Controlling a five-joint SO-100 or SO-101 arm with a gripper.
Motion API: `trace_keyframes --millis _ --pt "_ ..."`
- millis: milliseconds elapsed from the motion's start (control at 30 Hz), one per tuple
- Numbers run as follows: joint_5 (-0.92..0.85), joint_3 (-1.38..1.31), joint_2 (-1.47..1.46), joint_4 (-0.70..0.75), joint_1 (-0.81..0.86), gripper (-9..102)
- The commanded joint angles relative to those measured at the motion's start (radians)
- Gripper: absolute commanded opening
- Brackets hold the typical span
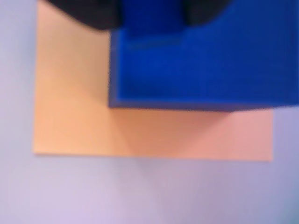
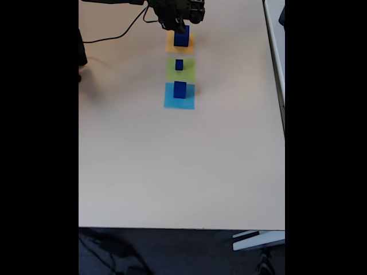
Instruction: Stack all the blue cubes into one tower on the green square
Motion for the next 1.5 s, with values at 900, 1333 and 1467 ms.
trace_keyframes --millis 900,1333,1467 --pt "0.026 -0.064 -0.023 -0.003 -0.055 0" --pt "0.023 -0.061 -0.028 -0.009 -0.055 4" --pt "0.021 -0.061 -0.028 -0.011 -0.055 6"
